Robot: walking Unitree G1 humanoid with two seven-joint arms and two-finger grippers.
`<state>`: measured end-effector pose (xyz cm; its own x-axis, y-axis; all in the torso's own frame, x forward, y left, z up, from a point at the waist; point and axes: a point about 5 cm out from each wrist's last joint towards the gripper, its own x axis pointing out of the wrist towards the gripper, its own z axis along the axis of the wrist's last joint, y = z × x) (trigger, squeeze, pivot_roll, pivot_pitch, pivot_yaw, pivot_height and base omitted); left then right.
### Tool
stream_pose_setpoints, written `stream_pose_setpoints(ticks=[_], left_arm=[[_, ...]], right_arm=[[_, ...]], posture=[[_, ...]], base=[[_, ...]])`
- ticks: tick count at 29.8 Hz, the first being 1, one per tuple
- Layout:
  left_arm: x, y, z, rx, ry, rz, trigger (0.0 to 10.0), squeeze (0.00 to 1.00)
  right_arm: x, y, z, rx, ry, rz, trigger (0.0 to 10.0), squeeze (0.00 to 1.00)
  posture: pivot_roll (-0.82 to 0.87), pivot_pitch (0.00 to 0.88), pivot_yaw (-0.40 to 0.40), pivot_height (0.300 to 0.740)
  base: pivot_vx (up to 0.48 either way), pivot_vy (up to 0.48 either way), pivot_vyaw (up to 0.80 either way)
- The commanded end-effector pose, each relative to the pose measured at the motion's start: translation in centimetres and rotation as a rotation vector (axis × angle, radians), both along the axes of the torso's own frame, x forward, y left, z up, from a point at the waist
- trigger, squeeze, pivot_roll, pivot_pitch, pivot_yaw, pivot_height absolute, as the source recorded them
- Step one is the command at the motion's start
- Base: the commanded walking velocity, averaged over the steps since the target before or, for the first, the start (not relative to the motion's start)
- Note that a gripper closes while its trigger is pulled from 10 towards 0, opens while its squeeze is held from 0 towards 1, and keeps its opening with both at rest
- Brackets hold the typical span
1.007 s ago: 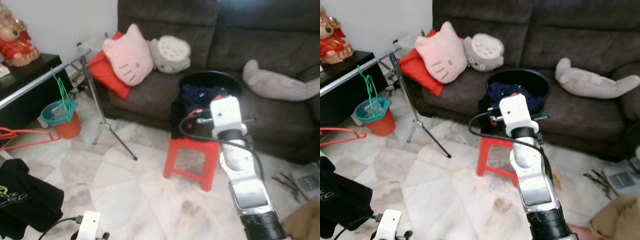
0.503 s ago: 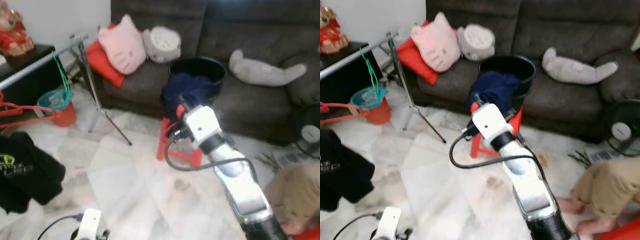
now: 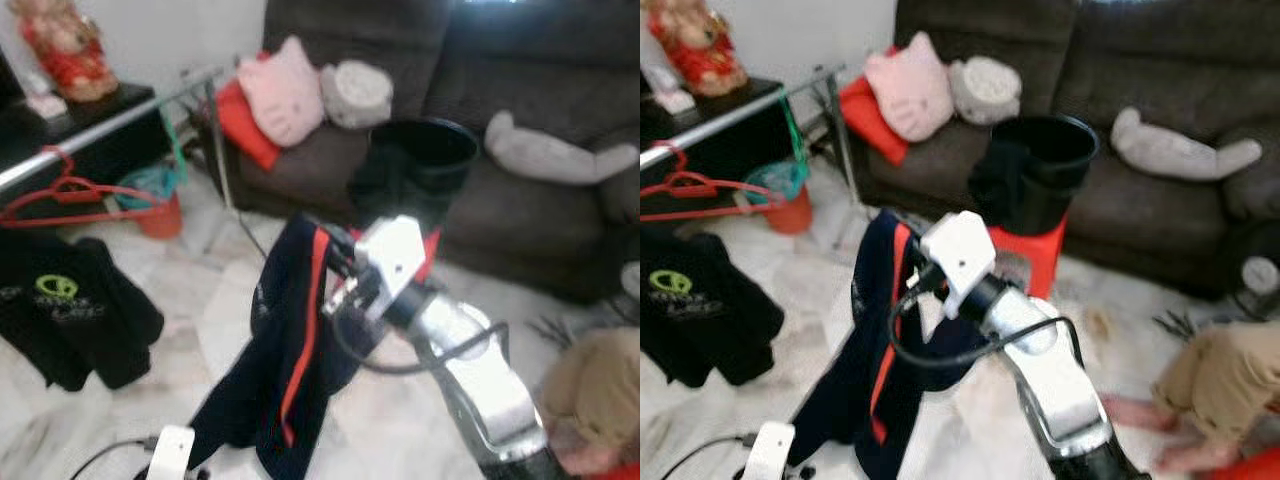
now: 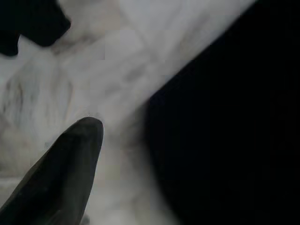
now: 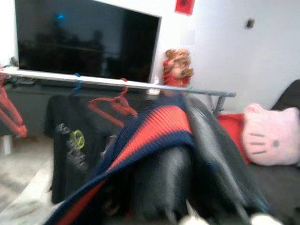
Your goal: Hang hanger
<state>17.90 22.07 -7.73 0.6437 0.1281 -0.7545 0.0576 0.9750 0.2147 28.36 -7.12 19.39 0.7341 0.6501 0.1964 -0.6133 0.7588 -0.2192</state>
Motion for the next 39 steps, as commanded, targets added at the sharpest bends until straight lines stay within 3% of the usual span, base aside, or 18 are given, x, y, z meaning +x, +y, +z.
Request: stream_pose_setpoints(ticks=[1,4,5,6,8,11,23,26,39], left_arm=[[0.0,-0.1,0.0,0.0,0.006,-0.007,10.0,0.0],[-0.1,-0.1,-0.1,-0.002,0.009,-0.011,10.0,0.0],[-0.1,-0.1,-0.1,-0.005,0.009,-0.01,10.0,0.0],[-0.1,-0.1,-0.1,-0.005,0.009,-0.01,10.0,0.0],[-0.1,-0.1,-0.1,-0.008,0.009,-0.008,10.0,0.0],[-0.1,-0.2,-0.1,-0.011,0.008,-0.007,10.0,0.0],[-0.3,-0.1,-0.1,-0.039,-0.006,0.04,10.0,0.0],[-0.5,0.0,-0.2,-0.064,-0.01,0.089,10.0,0.0],[-0.3,0.2,-0.1,-0.055,-0.016,0.088,10.0,0.0]], right_arm=[[3.2,-5.7,-4.2,-0.036,0.192,-0.46,10.0,0.0],[3.7,-7.9,-7.1,-0.08,0.323,-0.629,10.0,0.0],[3.3,-9.3,-9.7,-0.081,0.412,-0.707,10.0,0.0],[3.3,-9.3,-9.7,-0.081,0.412,-0.707,10.0,0.0],[2.7,-10.2,-12.1,-0.094,0.474,-0.765,10.0,0.0],[2.3,-10.3,-13.8,-0.05,0.527,-0.808,10.0,0.0],[3.1,-9.8,-13.6,0.026,0.478,-0.824,10.0,0.0],[3.0,-9.8,-13.8,0.025,0.48,-0.83,10.0,0.0],[2.9,-9.8,-14.5,-0.032,0.471,-0.845,10.0,0.0]], posture=[[0.03,0.0,0.015,0.74],[0.03,0.0,0.015,0.74],[0.03,0.0,0.015,0.74],[0.03,0.0,0.015,0.74],[0.04,0.0,0.016,0.74],[0.05,0.0,0.015,0.74],[0.03,0.0,0.025,0.74],[0.03,0.0,0.021,0.74],[0.04,0.0,0.02,0.74]], base=[[0.0,0.0,0.0],[0.0,0.0,0.0],[0.0,0.0,0.0],[0.0,0.0,0.0],[0.0,0.0,0.0],[0.0,0.0,0.0],[0.0,0.0,0.0],[0.0,0.0,0.0],[0.0,0.0,0.2]])
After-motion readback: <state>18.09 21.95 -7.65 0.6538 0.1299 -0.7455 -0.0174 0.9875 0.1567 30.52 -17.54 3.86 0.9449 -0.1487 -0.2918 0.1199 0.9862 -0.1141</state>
